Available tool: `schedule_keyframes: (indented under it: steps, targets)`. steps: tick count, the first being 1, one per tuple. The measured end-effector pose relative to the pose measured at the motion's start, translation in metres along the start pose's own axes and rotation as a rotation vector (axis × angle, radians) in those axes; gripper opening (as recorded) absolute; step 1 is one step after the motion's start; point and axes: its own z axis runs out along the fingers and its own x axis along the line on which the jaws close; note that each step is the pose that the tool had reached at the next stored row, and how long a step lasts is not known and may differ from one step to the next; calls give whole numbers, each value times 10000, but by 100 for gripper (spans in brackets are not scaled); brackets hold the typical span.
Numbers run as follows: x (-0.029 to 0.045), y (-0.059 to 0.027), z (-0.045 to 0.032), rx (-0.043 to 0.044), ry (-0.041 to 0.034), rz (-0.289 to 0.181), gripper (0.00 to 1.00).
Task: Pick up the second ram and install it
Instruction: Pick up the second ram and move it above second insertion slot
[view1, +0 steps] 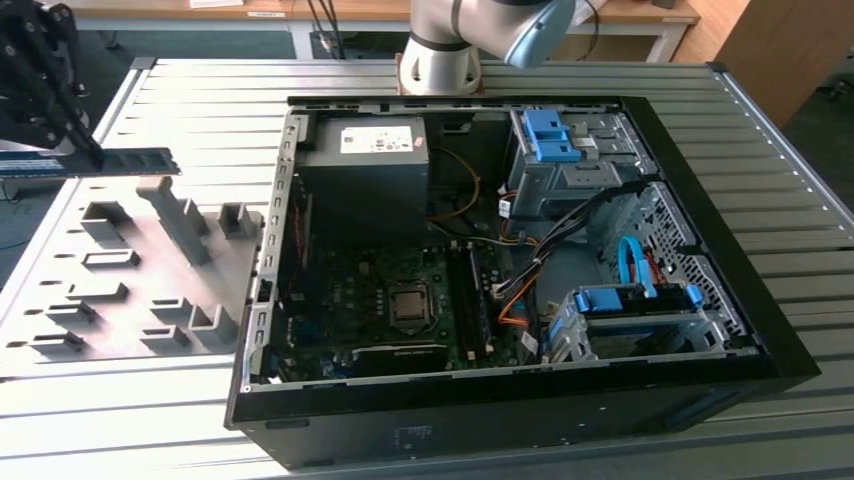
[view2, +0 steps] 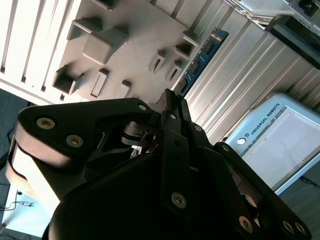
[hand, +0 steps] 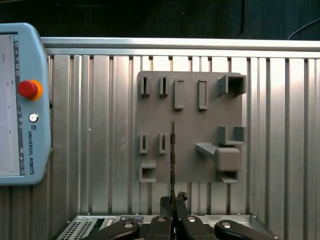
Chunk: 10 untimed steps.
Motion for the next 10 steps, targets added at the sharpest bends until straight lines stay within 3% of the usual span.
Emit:
schedule_keyframes:
  steps: [10]
  targets:
    - [-2,-213,2,1,-1,1,14]
